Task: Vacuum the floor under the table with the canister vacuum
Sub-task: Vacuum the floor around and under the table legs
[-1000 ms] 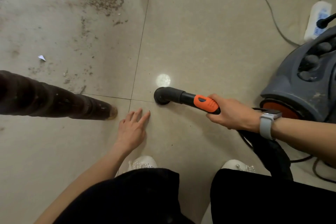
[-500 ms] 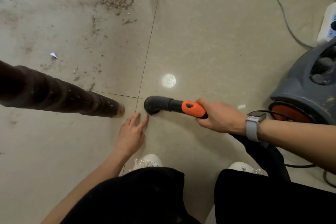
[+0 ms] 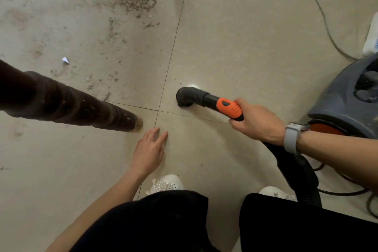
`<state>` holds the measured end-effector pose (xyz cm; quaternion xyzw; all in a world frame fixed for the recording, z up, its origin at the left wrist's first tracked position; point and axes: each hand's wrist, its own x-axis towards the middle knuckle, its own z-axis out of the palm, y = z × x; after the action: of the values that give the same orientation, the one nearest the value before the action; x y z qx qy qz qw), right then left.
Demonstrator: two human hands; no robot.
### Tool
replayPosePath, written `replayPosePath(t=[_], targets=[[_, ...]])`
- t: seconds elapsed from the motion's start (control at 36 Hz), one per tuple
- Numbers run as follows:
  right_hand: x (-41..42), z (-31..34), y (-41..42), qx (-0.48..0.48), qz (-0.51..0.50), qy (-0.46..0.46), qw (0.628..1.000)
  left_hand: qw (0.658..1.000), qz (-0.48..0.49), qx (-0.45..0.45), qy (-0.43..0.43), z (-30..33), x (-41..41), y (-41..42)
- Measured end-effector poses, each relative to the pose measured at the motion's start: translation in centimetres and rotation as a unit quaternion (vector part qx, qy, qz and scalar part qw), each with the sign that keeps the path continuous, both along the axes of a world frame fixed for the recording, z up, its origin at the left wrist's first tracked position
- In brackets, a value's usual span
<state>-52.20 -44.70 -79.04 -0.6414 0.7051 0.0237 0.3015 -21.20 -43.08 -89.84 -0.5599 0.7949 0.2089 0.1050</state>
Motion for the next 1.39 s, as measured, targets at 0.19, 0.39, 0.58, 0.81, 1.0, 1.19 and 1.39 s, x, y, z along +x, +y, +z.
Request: replayPosePath(t=[0.19,0.39,0.58,0.81,1.0,1.19,1.39], targets=[[-0.6,-0.1,-1.1,0.02,-0.003,-0.011,1.0,1.0,0.017,0.019,-0.013,0.2,-0.7,-0.7],[-0.3,0.5,-0.7,0.019,0.018,-0.001,1.0,0.999,0.015,0.02,-0.02,0.4,-2.1,-2.1],[-1.2,0.3,-1.8,0.022,-0.002,0.008,1.0,0.999,0.012,0.024,-0.032,0.8,-3.5,-4.1],[-3.0,0.5,-2.9,0.026,-0.065,-0.012,0.997,0.997,0.003,0.054,-0.063,0.6,-5.5,-7.2],[-1.7,-0.2,-2.7,0.017,-0.028,0.001,0.999,0.996,0.027,0.034,-0.082,0.1,-6.2,-6.7],[0.2,-0.5,-4.5,-0.021,-0.023,0.011,0.999,0.996,0.035,0.042,-0.069,0.2,-6.0,-7.0],[0.4,-0.6,-4.6,-0.003,0.014,0.014,1.0,0.996,0.055,0.034,-0.053,0.1,-5.8,-7.0]])
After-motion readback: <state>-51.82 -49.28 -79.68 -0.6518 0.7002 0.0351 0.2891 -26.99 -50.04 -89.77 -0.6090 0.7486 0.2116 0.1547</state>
